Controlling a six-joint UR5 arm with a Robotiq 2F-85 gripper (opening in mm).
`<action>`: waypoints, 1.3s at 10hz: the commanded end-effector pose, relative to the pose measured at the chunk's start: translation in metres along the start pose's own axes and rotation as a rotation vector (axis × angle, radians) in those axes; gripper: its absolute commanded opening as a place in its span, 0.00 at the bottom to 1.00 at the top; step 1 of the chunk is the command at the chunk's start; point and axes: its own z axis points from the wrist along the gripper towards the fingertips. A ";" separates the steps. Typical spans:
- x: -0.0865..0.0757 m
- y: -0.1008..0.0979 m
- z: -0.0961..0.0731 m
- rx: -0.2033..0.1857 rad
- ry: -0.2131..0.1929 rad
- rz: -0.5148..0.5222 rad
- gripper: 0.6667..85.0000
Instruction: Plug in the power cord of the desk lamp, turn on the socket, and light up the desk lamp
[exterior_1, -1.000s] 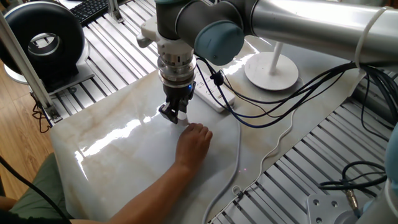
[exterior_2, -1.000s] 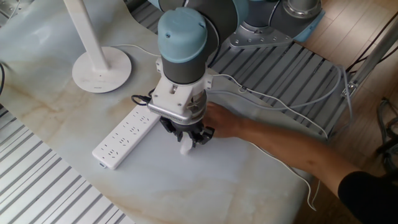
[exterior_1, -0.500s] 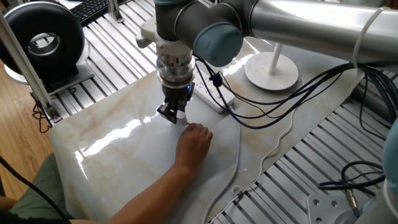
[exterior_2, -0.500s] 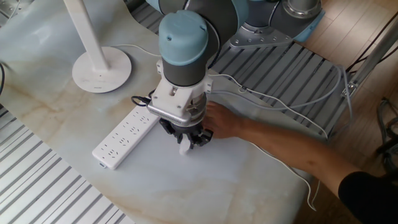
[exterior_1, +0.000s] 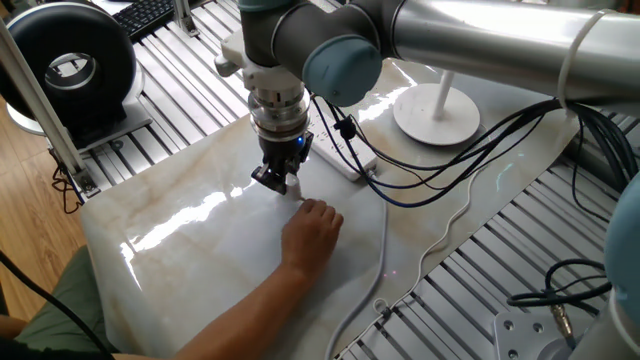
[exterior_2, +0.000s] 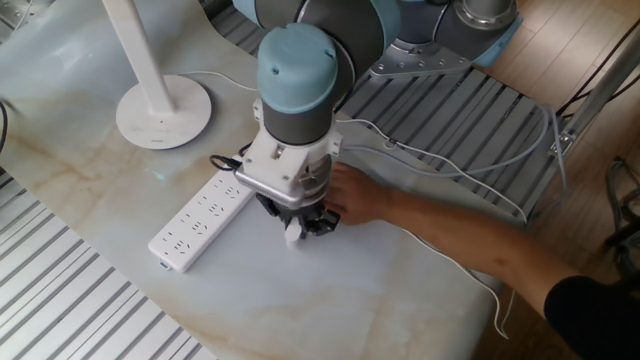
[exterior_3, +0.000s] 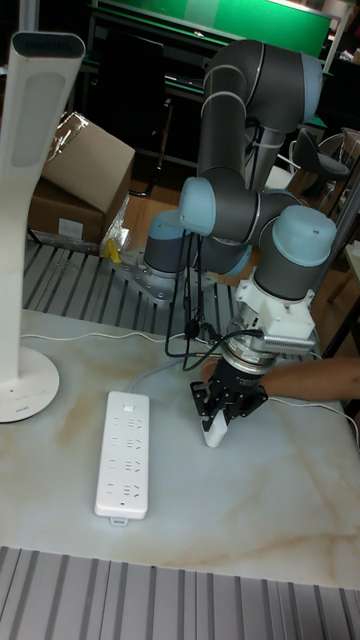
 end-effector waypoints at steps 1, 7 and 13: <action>0.003 -0.002 -0.009 0.009 0.008 0.016 0.00; -0.008 -0.035 -0.040 0.119 -0.034 -0.034 0.00; 0.015 -0.018 -0.044 0.060 0.039 0.063 0.00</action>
